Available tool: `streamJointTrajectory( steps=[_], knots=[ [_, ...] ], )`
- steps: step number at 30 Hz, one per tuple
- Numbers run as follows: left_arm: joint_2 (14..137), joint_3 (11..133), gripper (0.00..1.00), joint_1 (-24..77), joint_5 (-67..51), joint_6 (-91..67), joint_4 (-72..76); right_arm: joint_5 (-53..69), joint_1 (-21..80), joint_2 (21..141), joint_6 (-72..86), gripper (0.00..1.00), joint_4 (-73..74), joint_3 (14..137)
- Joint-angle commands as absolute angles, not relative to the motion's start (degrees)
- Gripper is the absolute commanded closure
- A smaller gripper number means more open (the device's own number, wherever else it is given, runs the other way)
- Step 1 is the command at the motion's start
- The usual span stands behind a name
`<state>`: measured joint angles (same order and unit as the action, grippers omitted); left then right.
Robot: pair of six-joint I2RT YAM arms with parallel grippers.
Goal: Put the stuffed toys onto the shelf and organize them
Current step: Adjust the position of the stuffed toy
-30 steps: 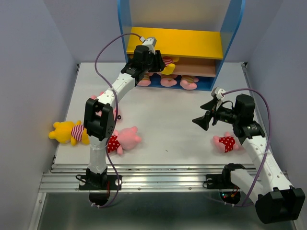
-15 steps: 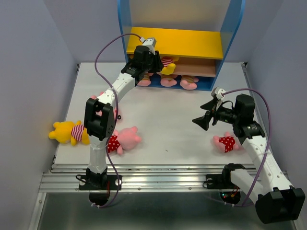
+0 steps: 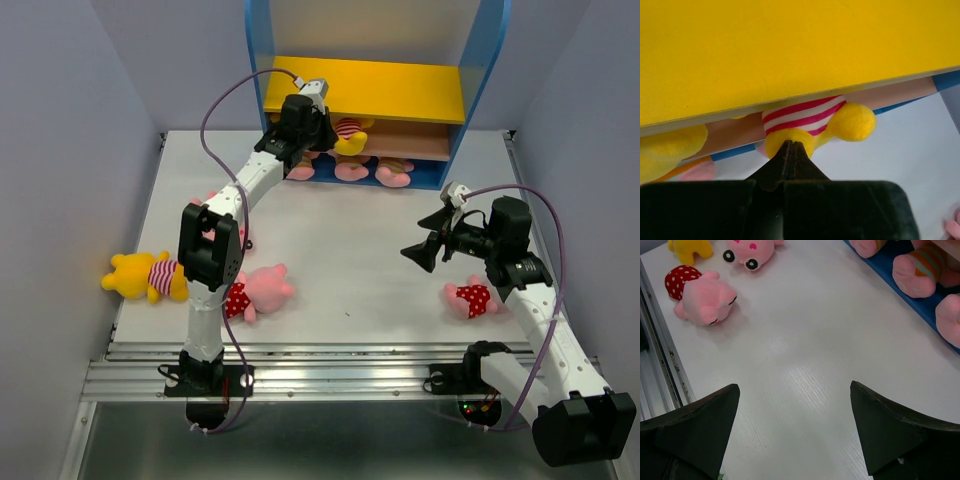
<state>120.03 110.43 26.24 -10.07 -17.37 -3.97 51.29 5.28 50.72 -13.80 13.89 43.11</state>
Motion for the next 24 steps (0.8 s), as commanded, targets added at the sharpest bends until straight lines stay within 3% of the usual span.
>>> streamJointTrajectory(
  steps=[1, 24],
  knots=[
    [119.44, 113.82, 1.0, 26.19, -10.29, -13.37, -2.55, 51.06, 5.1, 50.45, -14.68, 0.03, 12.92, 42.98],
    [117.16, 112.06, 1.0, 29.97, -6.15, 6.85, -2.37, 51.24, 5.1, 50.89, -14.77, 0.03, 12.92, 42.98]
  ],
)
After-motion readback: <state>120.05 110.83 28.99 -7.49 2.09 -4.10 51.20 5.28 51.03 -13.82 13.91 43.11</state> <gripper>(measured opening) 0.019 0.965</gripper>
